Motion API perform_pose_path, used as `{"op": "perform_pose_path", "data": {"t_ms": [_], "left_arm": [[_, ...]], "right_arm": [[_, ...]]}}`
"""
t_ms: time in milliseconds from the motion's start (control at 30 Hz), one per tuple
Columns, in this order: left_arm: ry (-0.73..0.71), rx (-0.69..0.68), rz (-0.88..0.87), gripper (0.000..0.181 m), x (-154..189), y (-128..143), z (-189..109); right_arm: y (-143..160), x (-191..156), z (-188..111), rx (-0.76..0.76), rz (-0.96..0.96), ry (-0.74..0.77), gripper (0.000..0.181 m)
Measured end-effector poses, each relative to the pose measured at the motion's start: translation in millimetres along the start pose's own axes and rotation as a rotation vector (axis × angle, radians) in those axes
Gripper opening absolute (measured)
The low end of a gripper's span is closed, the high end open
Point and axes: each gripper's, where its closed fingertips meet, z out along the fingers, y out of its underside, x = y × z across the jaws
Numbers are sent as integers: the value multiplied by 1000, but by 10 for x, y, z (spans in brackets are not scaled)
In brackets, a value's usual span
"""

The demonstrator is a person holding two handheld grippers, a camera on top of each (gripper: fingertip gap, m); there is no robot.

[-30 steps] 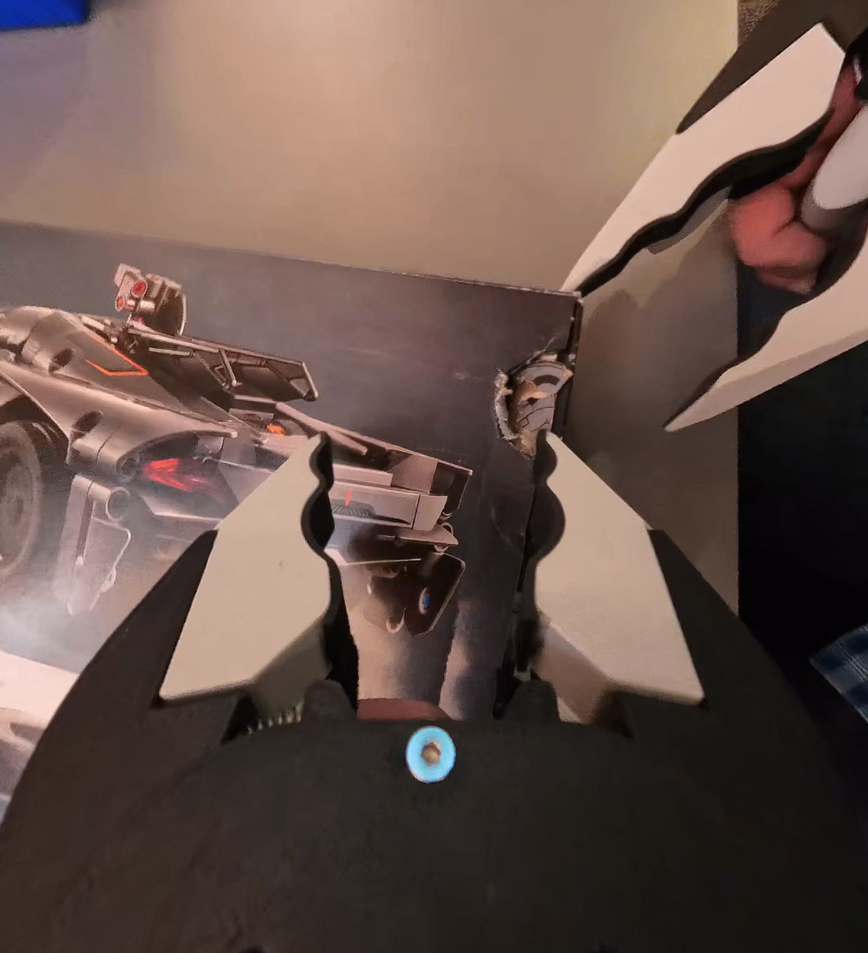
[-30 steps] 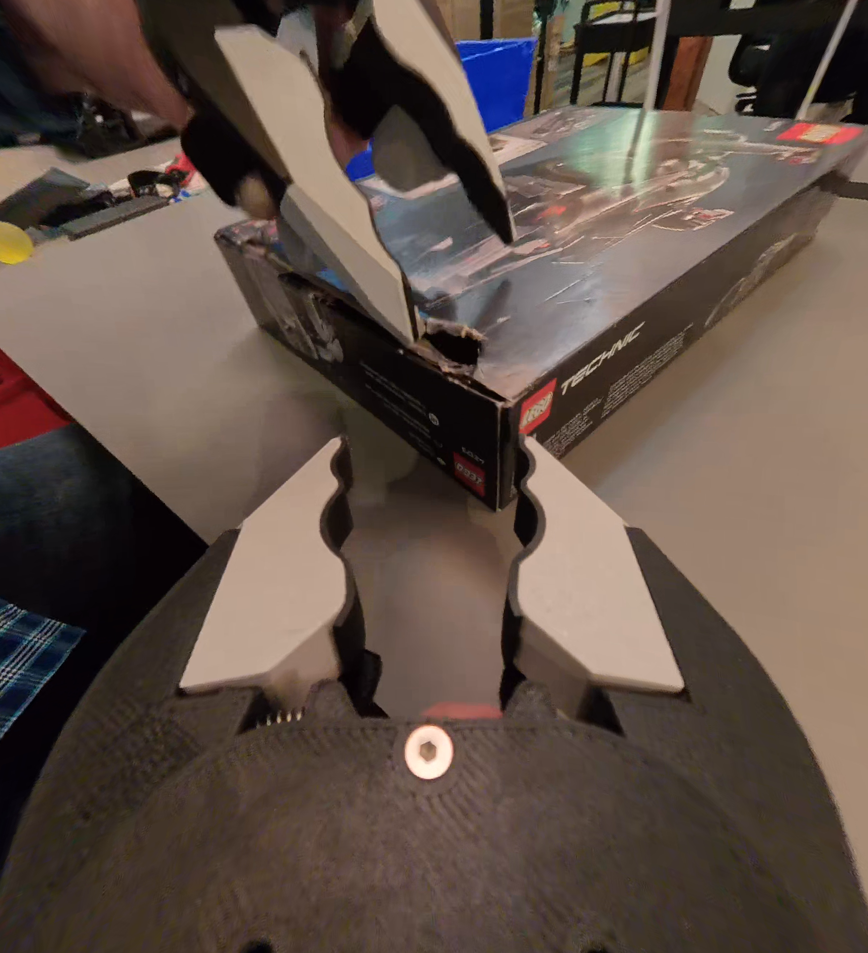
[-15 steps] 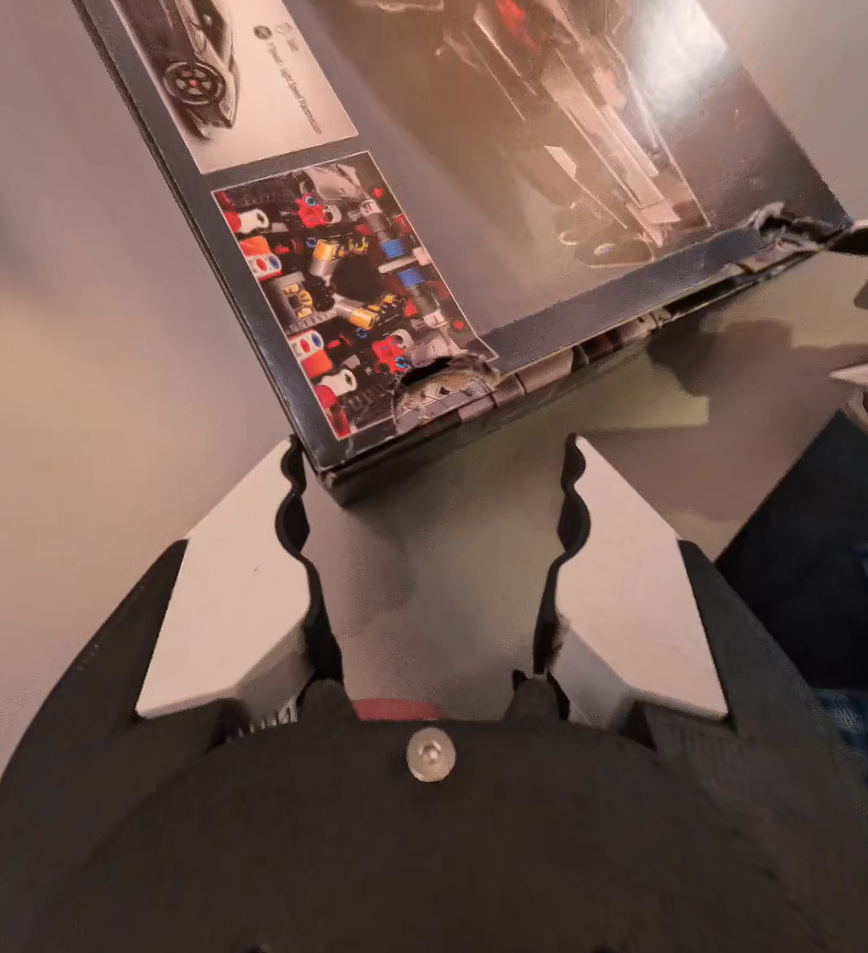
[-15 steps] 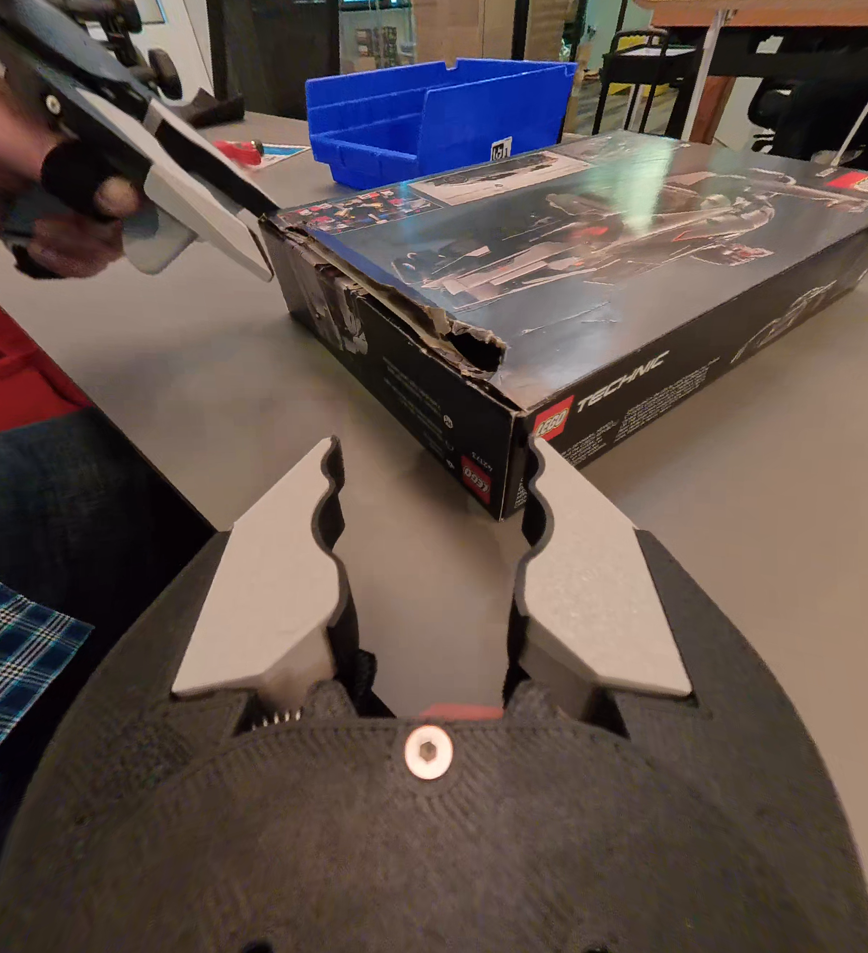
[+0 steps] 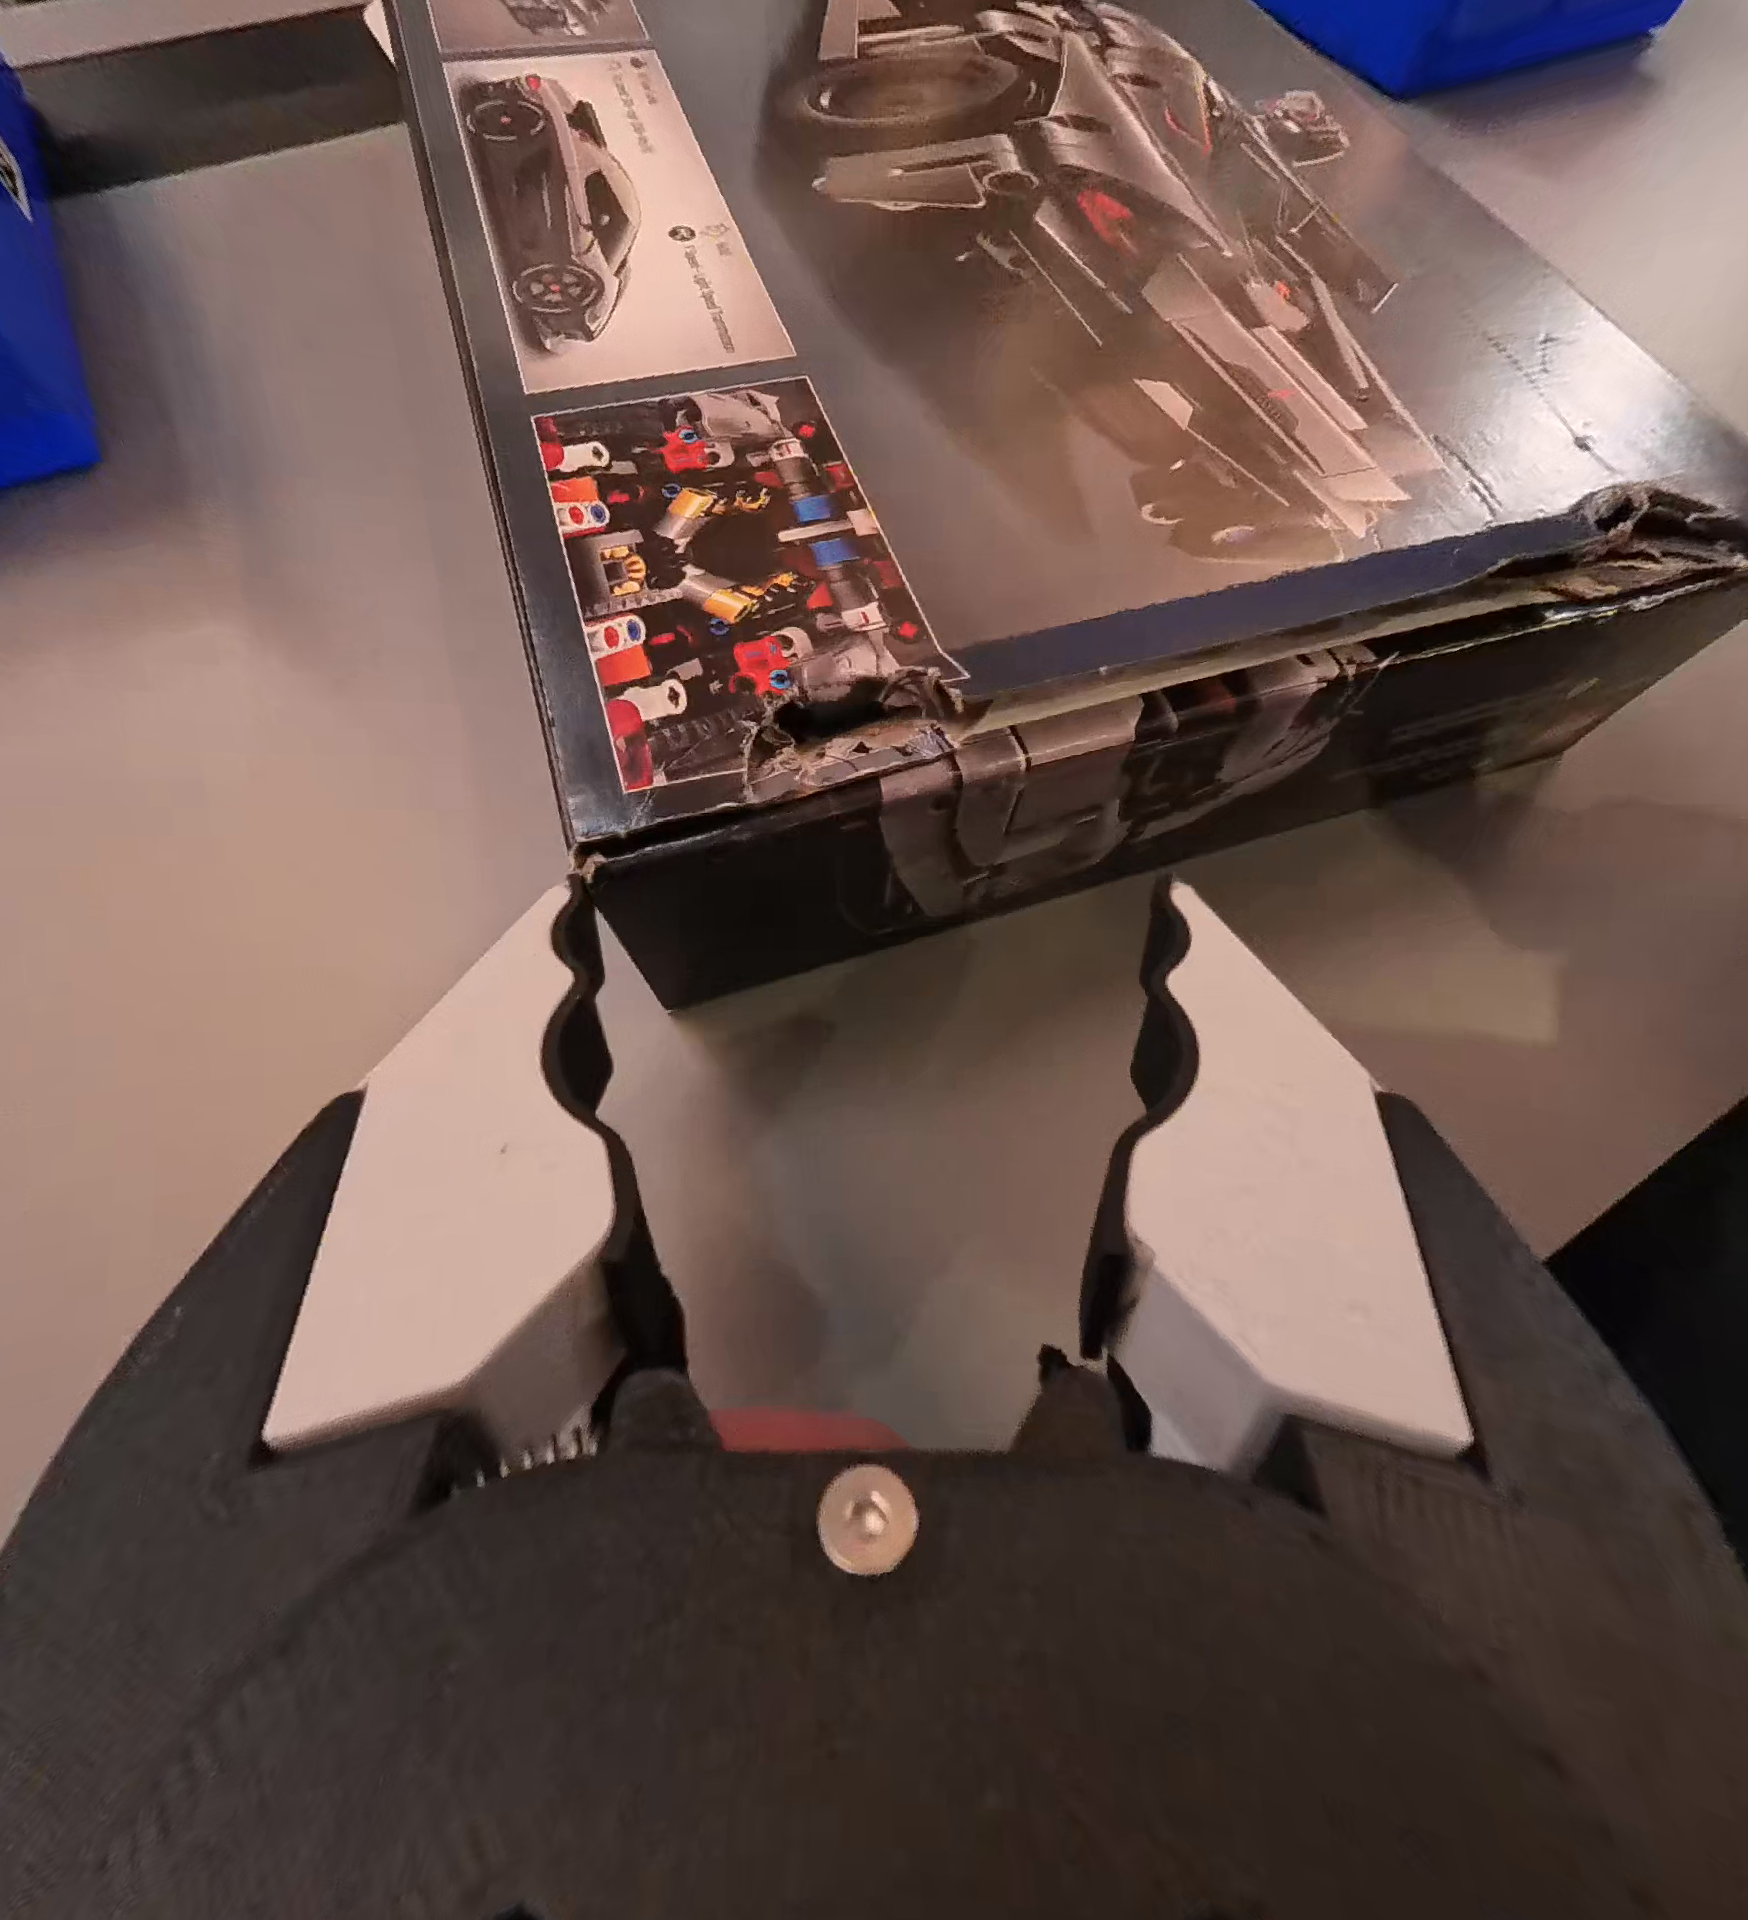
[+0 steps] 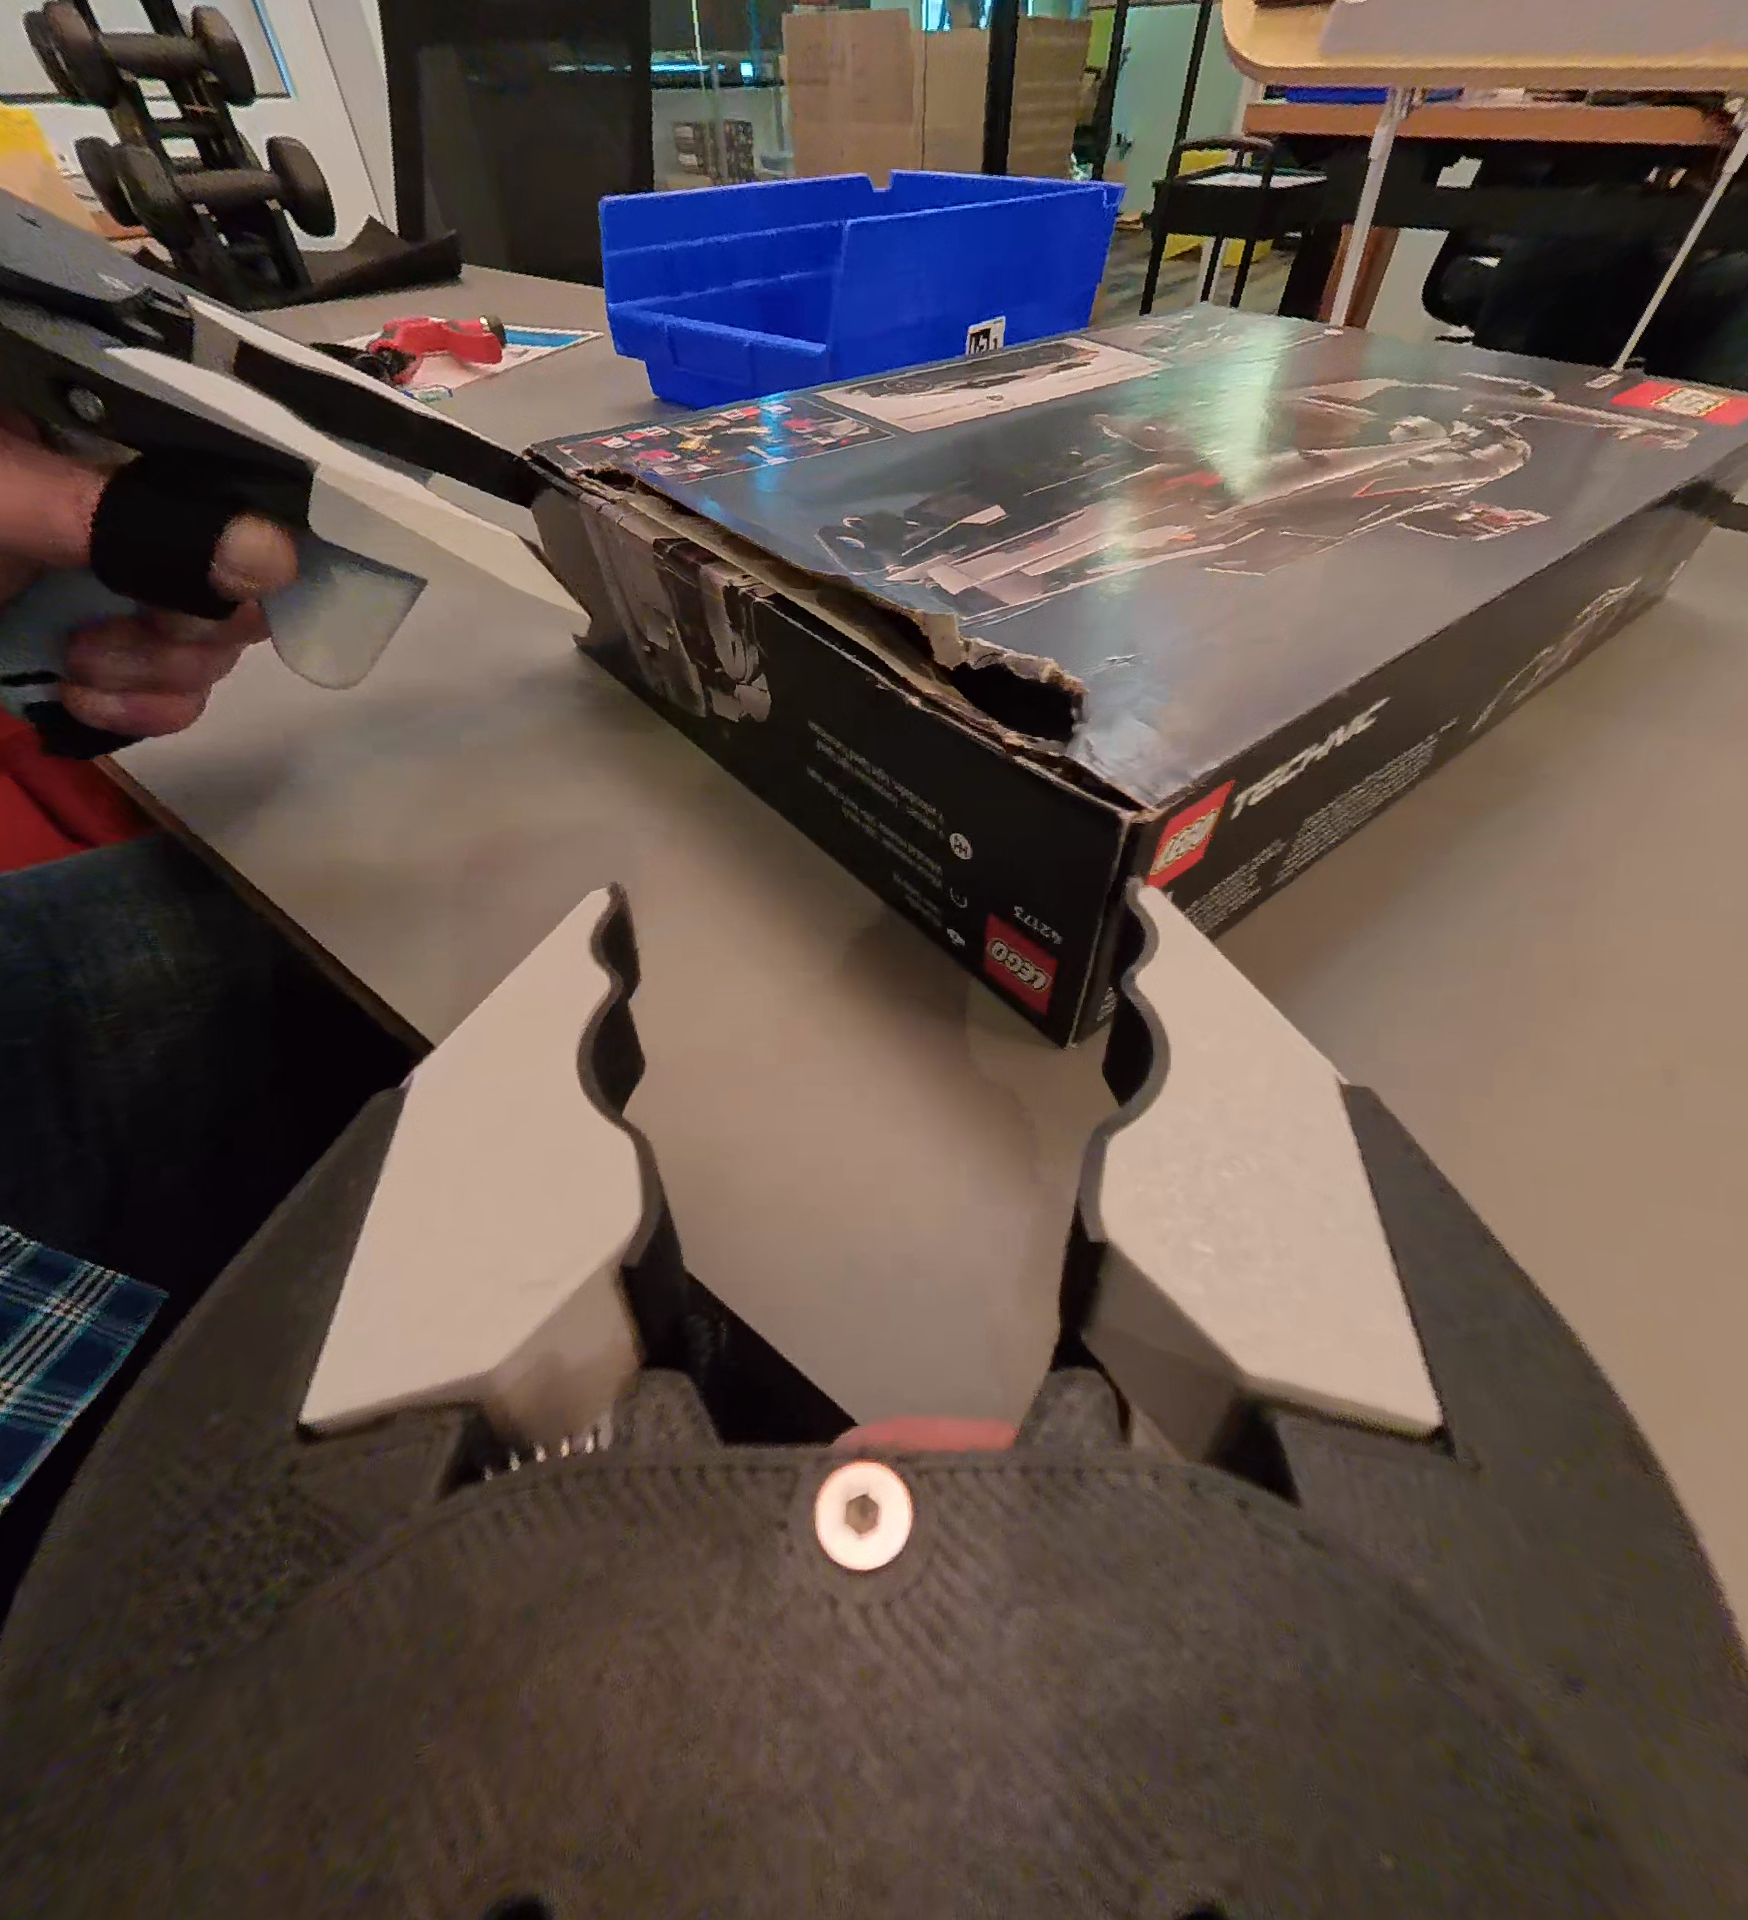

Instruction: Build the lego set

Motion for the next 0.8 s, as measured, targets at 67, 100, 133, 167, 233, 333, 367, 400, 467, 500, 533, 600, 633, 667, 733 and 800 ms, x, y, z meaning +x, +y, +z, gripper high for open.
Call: {"op": "perform_pose_path", "data": {"t_ms": [67, 100, 133, 167, 233, 333, 367, 400, 467, 500, 533, 600, 633, 667, 733, 800], "left_arm": [[10, 19, -30, 100, 17, -7, -17], [9, 25, -28, 102, 33, 1, -17], [-2, 24, -11, 102, 35, 11, -16], [-13, 27, -1, 101, 30, 17, -14], [-23, 44, 4, 103, 46, 24, -11], [-57, 49, 44, 99, 36, 53, -13], [-70, 41, 73, 98, 35, 74, -17], [-75, 40, 86, 95, 28, 84, -26], [-60, 48, 63, 88, 6, 70, -43], [-66, 30, 81, 85, -8, 80, -46], [-68, 17, 95, 83, -18, 89, -50], [-54, 15, 102, 81, -24, 94, -57], [-55, 10, 117, 79, -37, 99, -60], [-56, 9, 129, 77, -48, 103, -64], [-48, 10, 152, 74, -61, 110, -71], [-54, 5, 182, 73, -70, 120, -70]], "right_arm": [[15, -18, 4, -5, -23, 11, 96], [11, -18, 0, -4, -14, 11, 96], [8, -8, -7, -4, -9, 13, 93], [10, -5, -12, -1, -4, 12, 90], [26, -32, -7, -6, -19, 19, 93], [27, -10, -3, -4, -26, 36, 92], [30, -10, -1, -5, -28, 34, 94], [33, 4, -2, -7, -36, 38, 93], [16, -2, -8, 1, -2, 19, 94], [24, 6, -8, -5, -15, 23, 93], [27, 15, -11, -8, -19, 22, 91], [18, 35, -23, -3, 2, 8, 87], [19, 52, -28, -6, -1, 8, 83], [21, 74, -32, -8, -3, 10, 78], [19, 99, -39, -5, 7, 6, 73], [13, 134, -43, -7, 10, 8, 66]]}}
